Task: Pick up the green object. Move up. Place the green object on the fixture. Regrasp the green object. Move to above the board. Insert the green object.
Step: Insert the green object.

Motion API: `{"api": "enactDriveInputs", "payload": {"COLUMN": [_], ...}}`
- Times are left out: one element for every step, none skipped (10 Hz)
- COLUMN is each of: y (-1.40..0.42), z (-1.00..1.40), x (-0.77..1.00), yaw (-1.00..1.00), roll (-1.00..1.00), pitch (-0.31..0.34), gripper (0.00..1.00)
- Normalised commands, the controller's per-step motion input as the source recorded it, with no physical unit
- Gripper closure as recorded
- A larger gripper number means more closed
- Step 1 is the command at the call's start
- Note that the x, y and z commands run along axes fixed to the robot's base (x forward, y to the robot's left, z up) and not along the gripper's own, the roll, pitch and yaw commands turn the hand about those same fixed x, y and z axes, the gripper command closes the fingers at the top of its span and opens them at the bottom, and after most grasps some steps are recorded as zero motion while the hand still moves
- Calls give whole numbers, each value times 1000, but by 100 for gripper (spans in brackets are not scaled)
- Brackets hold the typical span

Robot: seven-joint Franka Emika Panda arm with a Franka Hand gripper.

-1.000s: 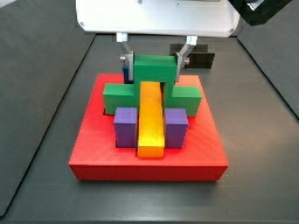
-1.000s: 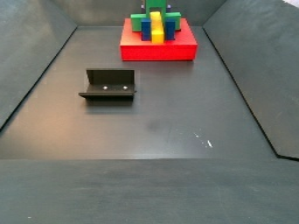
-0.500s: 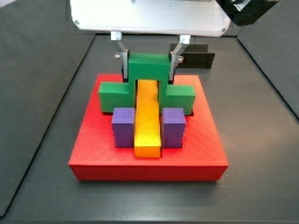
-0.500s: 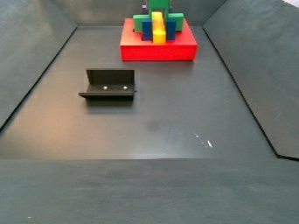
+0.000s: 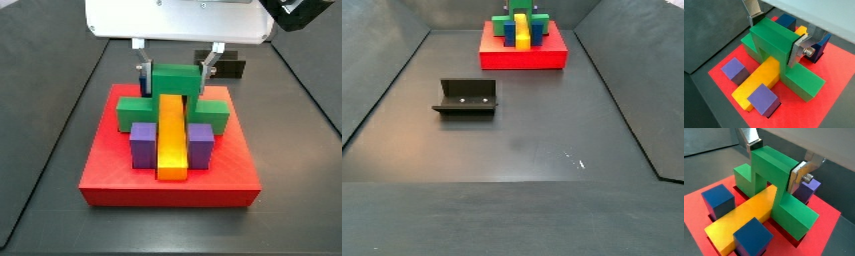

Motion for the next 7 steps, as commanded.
{"api": "enactDriveInputs", "payload": {"y": [229,223,146,60,97,11,0], "z": [0,0,0,0,11,0,-100], "x": [0,0,0,0,0,-3,-40], "yaw": [-106,-114,-89,-37,-43,-14,0], "roll": [0,0,0,0,0,0,17], "pitch": [70,67,56,43,39,21,0], "gripper": [100,100,100,100,100,100,100]}}
